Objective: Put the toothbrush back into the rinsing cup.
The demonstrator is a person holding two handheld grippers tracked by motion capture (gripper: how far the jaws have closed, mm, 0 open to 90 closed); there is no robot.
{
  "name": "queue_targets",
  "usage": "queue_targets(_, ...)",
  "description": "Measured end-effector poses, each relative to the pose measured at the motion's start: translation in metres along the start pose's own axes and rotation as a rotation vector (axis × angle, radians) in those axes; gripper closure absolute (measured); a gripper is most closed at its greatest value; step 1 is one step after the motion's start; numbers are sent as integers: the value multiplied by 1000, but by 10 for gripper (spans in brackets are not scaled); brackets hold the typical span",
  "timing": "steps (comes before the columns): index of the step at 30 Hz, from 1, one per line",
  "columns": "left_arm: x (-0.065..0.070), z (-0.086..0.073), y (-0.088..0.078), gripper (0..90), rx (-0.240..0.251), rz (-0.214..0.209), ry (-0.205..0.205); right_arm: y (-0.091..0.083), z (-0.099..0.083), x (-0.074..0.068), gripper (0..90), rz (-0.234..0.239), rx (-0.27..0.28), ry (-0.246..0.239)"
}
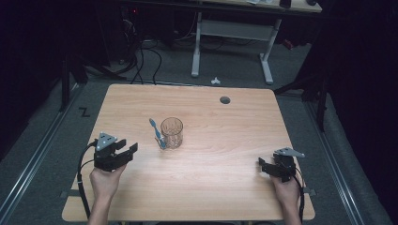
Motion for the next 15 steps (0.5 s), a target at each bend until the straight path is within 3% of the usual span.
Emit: queue_targets(15, -7, -9, 2, 489, -12, -1, -35, 0, 0, 0, 306, 0, 0, 0)
Point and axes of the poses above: each handheld gripper's, and its own axes: y roughly forward along the jaws, z roughly out of its top, x roughly to its right, the point moved 1 cm from there along y, roughly forward along the jaws, and after that the axes turned 11 degrees about -z, right-handed, at the moved point
